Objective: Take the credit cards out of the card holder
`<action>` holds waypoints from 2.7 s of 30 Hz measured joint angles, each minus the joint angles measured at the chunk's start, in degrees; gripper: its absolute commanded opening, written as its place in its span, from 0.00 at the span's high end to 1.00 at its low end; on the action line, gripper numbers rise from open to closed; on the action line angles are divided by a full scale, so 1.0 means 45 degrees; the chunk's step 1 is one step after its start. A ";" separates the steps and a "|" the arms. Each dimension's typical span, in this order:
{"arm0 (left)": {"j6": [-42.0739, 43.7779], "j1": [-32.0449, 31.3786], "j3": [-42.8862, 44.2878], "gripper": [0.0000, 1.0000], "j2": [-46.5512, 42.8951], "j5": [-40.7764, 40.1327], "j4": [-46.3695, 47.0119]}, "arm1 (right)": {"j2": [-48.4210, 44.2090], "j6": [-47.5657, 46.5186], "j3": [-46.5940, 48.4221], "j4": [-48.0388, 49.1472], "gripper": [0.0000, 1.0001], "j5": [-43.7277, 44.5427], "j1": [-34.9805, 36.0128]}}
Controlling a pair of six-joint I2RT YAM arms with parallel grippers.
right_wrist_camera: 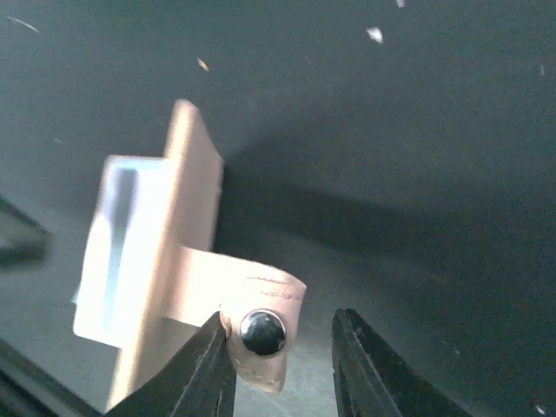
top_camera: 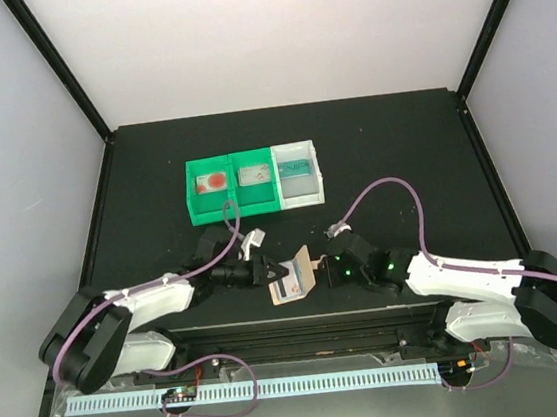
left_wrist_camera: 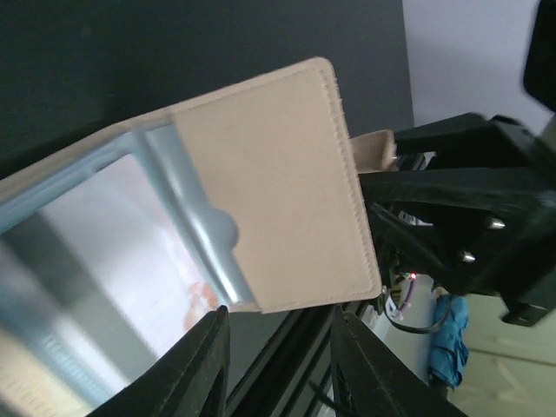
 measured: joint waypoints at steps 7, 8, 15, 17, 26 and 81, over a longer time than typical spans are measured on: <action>-0.0087 -0.0811 0.1481 0.69 0.2268 0.0559 0.1107 | -0.1141 -0.0199 0.1015 -0.0724 0.61 -0.0078 0.0000; -0.0117 -0.0879 0.1627 0.70 0.2535 0.0627 0.1268 | -0.1316 -0.0262 0.1083 -0.0782 0.62 -0.0097 0.0000; -0.0160 -0.1141 0.2968 0.72 0.4614 0.0826 0.1831 | -0.1943 -0.0646 0.1205 -0.0563 0.75 -0.1137 0.0000; -0.0165 -0.1146 0.3298 0.73 0.5115 0.0816 0.1933 | -0.1943 -0.0593 0.1044 0.0039 0.77 -0.1690 0.0000; -0.0073 -0.1161 0.3614 0.74 0.6023 0.0685 0.1860 | -0.0801 -0.0097 -0.0068 0.2259 0.85 -0.3045 0.0010; 0.0602 -0.0933 0.0491 0.81 0.1370 -0.2856 -0.1695 | 0.2905 -0.0049 0.0427 0.3944 0.81 -0.2545 -0.0413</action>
